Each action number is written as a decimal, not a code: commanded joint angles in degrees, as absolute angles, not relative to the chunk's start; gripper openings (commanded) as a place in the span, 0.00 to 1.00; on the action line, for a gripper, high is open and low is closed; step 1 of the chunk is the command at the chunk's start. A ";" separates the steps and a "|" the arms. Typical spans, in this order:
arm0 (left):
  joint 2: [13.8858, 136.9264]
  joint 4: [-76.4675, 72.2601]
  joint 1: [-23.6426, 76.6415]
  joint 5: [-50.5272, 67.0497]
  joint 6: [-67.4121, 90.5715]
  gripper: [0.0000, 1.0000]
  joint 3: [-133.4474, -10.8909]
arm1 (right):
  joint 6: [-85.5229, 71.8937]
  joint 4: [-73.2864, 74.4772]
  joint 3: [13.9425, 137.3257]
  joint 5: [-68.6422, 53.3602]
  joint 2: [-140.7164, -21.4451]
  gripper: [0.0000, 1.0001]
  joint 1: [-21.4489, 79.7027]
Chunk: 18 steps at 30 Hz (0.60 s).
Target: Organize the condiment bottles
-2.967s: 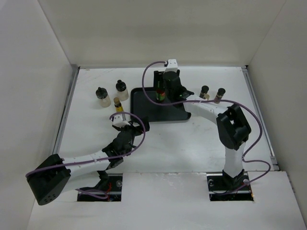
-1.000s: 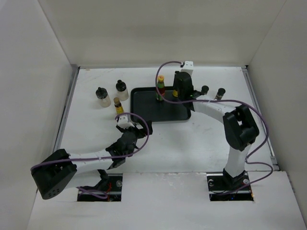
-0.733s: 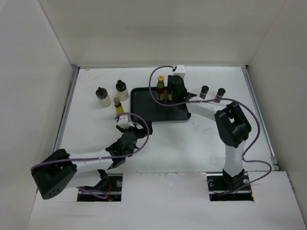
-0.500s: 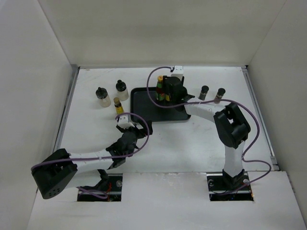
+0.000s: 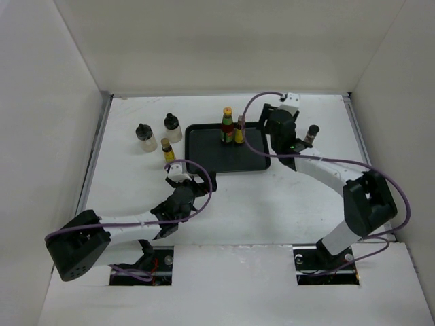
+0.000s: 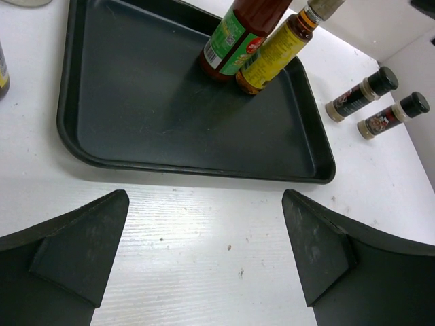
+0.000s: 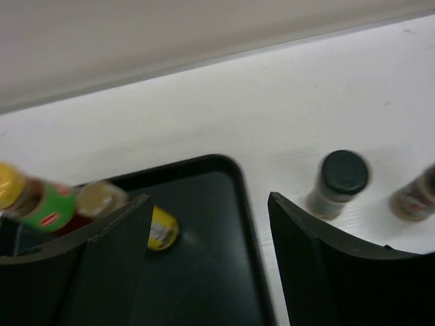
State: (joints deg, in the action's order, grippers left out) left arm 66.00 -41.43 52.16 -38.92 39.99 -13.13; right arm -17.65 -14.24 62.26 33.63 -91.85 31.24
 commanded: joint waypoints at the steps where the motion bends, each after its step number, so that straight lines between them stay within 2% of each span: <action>1: 66.09 -44.38 52.07 -38.23 40.78 1.00 -15.12 | -19.51 -15.91 59.59 34.54 -90.70 0.75 25.55; 6: 65.92 -44.47 52.07 -38.23 40.78 1.00 -15.12 | -19.51 -13.72 61.08 33.84 -93.24 0.86 19.12; 11: 66.09 -44.47 51.99 -38.23 40.78 1.00 -15.12 | -19.42 -10.55 65.47 29.72 -98.51 0.85 16.40; 16: 66.09 -44.47 51.90 -38.23 40.78 1.00 -15.12 | -19.95 -8.00 68.99 27.95 -103.18 0.79 15.42; 18: 66.09 -44.47 51.90 -38.23 40.78 1.00 -15.12 | -19.95 -7.82 69.69 28.56 -104.06 0.66 15.42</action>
State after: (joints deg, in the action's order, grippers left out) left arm 66.11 -41.45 52.16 -38.52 40.34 -13.15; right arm -19.31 -8.14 66.35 29.34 -103.59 15.84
